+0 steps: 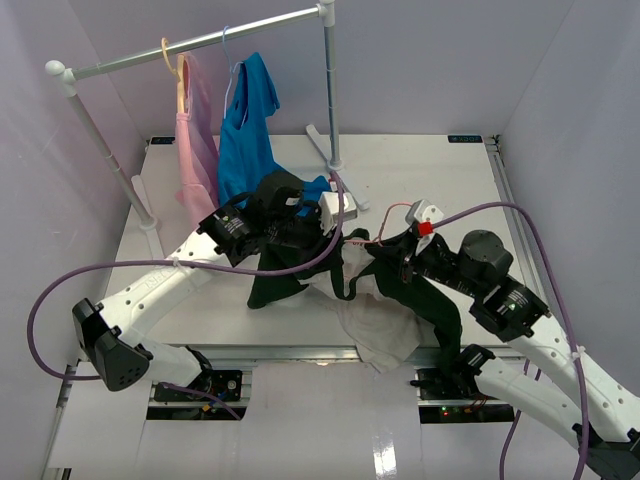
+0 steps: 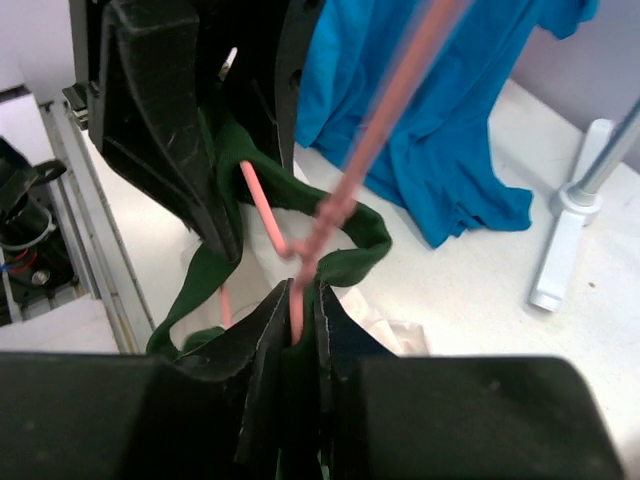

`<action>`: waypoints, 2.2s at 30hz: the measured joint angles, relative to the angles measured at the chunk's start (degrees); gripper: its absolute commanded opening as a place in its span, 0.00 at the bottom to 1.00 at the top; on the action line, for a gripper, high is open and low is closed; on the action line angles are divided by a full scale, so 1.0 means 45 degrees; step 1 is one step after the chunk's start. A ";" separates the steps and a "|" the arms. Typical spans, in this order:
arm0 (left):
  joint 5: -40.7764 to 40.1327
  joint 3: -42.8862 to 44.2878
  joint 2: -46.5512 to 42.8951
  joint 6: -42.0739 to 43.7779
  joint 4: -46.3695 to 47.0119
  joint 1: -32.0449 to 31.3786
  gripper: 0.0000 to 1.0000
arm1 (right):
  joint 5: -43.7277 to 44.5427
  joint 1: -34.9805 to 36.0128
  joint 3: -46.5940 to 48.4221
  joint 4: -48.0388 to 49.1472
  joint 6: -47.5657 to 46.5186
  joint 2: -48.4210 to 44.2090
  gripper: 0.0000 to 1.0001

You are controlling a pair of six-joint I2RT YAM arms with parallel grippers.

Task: Place the t-shirt on the hanger

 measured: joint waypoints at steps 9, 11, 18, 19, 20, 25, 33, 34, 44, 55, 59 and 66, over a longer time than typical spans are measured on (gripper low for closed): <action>-0.0674 0.0174 -0.0573 -0.0599 0.0276 0.0198 0.00 | 0.1203 0.0000 -0.0817 0.0096 0.0047 -0.1493 0.32; -0.0700 0.0186 -0.0661 -0.0706 0.0348 0.0198 0.00 | 0.1483 0.0004 -0.0928 -0.0002 0.0076 -0.1576 0.34; -0.0705 0.0185 -0.0832 -0.0937 0.0546 0.0198 0.00 | 0.1609 -0.0001 -0.0821 -0.0420 0.0028 -0.1608 0.43; -0.0697 0.0185 -0.0863 -0.0956 0.0546 0.0198 0.00 | 0.1452 -0.0001 -0.0703 -0.0491 -0.0030 -0.1572 0.43; -0.0672 0.0182 -0.0913 -0.0965 0.0555 0.0198 0.00 | 0.1262 -0.0001 -0.0536 -0.0491 -0.0067 -0.1489 0.43; -0.0409 -0.0113 -0.1306 -0.1059 0.0790 0.0198 0.00 | 0.0164 -0.0001 0.0614 -0.0397 -0.0245 -0.0740 0.45; -0.0050 -0.0370 -0.1475 -0.1273 0.0938 0.0250 0.00 | -0.1526 -0.0016 0.1690 0.0423 -0.0301 0.1393 0.38; -0.0064 -0.0425 -0.1495 -0.1315 0.0932 0.0303 0.00 | -0.1687 -0.0034 0.1746 0.0586 -0.0256 0.1615 0.29; -0.1602 -0.0579 -0.1674 -0.1596 0.0907 0.0257 0.40 | -0.2312 0.0045 0.2214 0.0927 0.0012 0.2143 0.08; -0.2156 -0.0267 -0.2058 -0.1796 0.0857 -0.0023 0.48 | -0.2259 0.0240 0.3649 -0.0624 -0.0369 0.2509 0.08; -0.2272 -0.0267 -0.2064 -0.1703 0.0744 -0.0102 0.55 | -0.2071 0.0301 0.3708 -0.1023 -0.0502 0.2326 0.08; -0.2507 -0.0243 -0.2452 -0.1549 0.0296 0.0156 0.67 | -0.1787 0.0285 0.3955 -0.1851 -0.0744 0.2071 0.08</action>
